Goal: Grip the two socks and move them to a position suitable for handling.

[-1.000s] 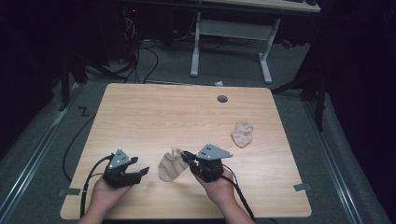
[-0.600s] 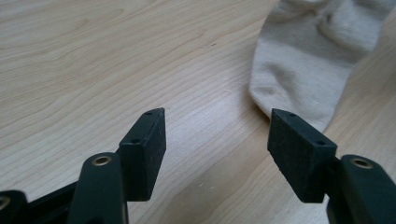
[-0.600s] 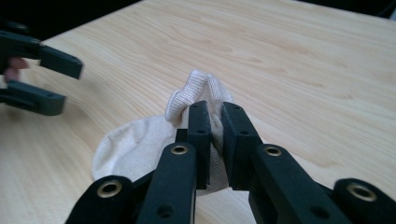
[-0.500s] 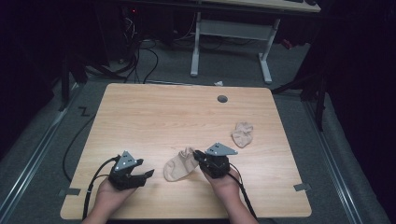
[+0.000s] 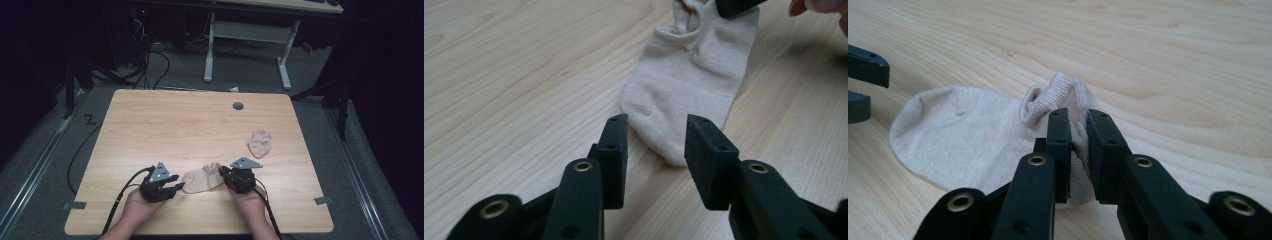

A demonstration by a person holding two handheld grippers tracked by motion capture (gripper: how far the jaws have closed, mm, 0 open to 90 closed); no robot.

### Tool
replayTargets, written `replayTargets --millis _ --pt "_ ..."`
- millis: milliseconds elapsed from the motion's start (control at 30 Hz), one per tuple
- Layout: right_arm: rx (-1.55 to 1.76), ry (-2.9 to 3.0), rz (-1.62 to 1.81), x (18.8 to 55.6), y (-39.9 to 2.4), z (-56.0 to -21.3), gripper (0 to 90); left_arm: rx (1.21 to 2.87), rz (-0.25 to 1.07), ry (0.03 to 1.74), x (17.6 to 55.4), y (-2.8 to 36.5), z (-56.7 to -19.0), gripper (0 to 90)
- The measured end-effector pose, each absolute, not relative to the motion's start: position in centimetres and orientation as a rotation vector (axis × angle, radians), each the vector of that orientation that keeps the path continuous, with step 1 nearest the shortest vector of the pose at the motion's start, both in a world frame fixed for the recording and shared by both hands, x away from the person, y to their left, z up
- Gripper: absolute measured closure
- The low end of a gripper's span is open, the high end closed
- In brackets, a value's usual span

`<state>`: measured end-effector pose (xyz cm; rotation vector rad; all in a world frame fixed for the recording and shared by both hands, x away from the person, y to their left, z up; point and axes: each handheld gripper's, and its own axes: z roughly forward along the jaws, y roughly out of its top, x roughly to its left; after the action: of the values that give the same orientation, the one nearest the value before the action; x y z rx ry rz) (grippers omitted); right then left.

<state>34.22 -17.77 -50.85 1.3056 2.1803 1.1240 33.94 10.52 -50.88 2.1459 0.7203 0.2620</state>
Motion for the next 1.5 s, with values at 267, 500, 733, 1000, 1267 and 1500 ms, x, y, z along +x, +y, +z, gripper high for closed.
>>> replayTargets --millis 267,500,733,1000,1267,1500 --pt "1.305 2.217 1.086 33.9 -17.8 -51.4 80.4 2.19 0.263 0.663 33.6 9.2 -51.1 72.9" --pt "1.309 2.232 1.067 34.1 -17.6 -51.8 80.0 2.237 0.257 0.672 33.6 8.9 -51.5 79.1" --pt "1.304 2.252 1.031 34.0 -17.4 -52.0 79.2 2.292 0.289 0.67 33.5 9.0 -51.8 80.4" --pt "1.309 2.292 1.02 33.3 -17.5 -52.2 78.8 2.316 0.309 0.701 33.8 9.8 -52.0 81.1" --pt "1.289 2.32 1.008 31.4 -17.7 -52.4 77.4 2.339 0.278 0.694 33.2 10.4 -51.8 80.9" --pt "1.24 2.348 1.016 29.6 -17.4 -52.4 70.4 2.348 0.267 0.696 32.5 10.8 -51.7 79.9"
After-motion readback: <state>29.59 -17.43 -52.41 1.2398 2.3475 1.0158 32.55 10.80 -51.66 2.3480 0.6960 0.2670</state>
